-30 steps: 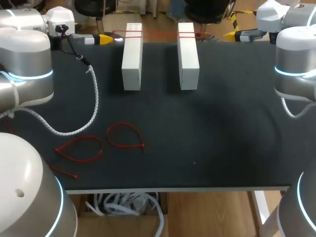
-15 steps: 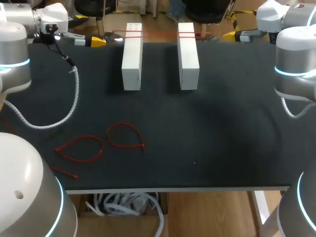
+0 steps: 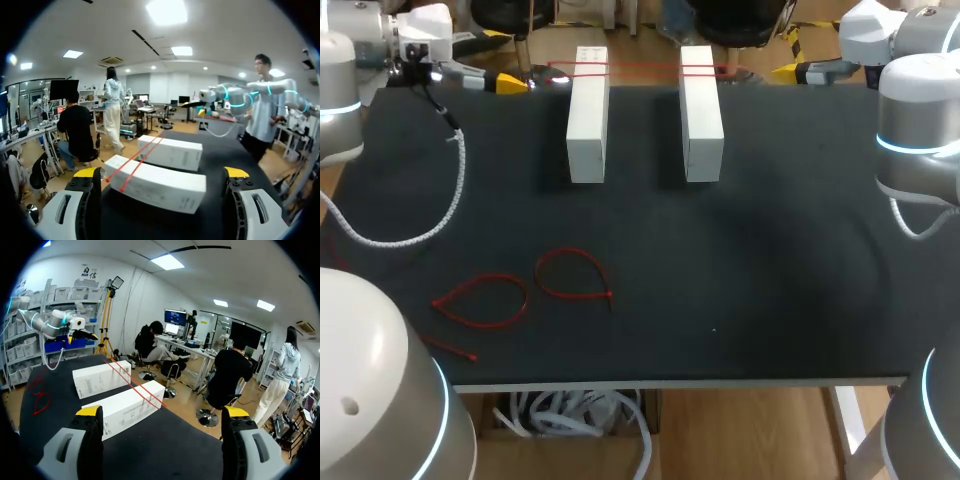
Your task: Grab the tape and strap the tape.
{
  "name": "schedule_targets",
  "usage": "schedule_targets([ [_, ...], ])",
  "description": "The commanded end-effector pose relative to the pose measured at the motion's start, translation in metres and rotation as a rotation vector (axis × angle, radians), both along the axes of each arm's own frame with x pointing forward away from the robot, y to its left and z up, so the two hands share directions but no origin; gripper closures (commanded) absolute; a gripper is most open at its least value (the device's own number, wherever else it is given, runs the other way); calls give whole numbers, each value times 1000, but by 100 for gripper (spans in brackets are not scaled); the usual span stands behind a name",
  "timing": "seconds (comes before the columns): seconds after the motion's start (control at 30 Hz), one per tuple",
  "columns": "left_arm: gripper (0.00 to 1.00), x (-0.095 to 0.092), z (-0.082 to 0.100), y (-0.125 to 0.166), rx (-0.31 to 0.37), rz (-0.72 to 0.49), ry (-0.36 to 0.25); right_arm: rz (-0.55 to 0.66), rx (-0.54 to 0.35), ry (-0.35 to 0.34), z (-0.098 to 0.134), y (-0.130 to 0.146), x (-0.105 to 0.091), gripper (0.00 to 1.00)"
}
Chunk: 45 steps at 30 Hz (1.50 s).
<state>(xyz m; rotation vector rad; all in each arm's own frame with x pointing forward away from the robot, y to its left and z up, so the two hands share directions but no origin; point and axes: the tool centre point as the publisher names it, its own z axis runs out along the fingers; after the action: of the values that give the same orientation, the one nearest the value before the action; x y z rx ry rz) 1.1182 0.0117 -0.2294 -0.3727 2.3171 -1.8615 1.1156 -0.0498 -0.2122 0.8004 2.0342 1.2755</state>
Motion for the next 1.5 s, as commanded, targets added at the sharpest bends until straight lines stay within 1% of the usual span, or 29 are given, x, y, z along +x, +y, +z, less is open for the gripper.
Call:
schedule_targets([
  [0.03,0,2,-1,1,-2,-16,5,0,6,-9,-2,0,-1,0],
  [0.23,0,2,-1,1,-2,-16,5,0,6,-9,-2,0,-1,0],
  [0.3,0,6,-2,-1,-11,-50,-47,0,6,-9,-2,0,-1,0],
  [0.33,0,8,-2,-1,-16,-64,-56,0,6,-9,-2,0,-1,0],
  [0.47,0,15,-8,-7,-47,-131,-137,0,6,-9,-2,0,-1,0],
  [0.53,0,17,-11,-8,-55,-143,-152,0,6,-9,-2,0,-1,0],
  [0.57,0,18,-11,-9,-62,-154,-180,0,6,-9,-2,0,-1,0],
  [0.7,0,22,-16,-15,-77,-185,-201,0,6,-9,-2,0,-1,0],
  [0.77,0,23,-20,-18,-96,-209,-233,0,6,-9,-2,0,-1,0],
  [0.97,0,29,-36,-22,-170,-244,-230,0,6,-9,-2,0,-1,0],
  [1.07,0,30,-42,-20,-188,-248,-221,0,6,-9,-2,0,-1,0],
  [1.1,7,31,-44,-19,-196,-253,-220,0,6,-9,-2,0,-1,0],
  [1.17,13,32,-47,-17,-209,-261,-218,0,6,-9,-2,0,-1,0],
  [1.2,32,33,-48,-17,-210,-263,-217,0,6,-9,-2,0,-1,0],
  [1.23,53,33,-50,-16,-215,-267,-212,0,6,-9,-2,0,-1,0],
  [1.3,61,34,-52,-15,-221,-273,-213,0,6,-9,-2,0,-1,0],
  [1.37,63,36,-54,-13,-227,-280,-206,0,6,-9,-2,0,-1,0],
  [1.4,68,37,-55,-12,-228,-281,-207,0,6,-9,-2,0,-1,0],
  [1.43,69,38,-56,-11,-230,-283,-207,0,6,-9,-2,0,-1,0],
  [1.5,65,39,-58,-9,-234,-285,-203,0,6,-9,-2,0,-1,0],
])
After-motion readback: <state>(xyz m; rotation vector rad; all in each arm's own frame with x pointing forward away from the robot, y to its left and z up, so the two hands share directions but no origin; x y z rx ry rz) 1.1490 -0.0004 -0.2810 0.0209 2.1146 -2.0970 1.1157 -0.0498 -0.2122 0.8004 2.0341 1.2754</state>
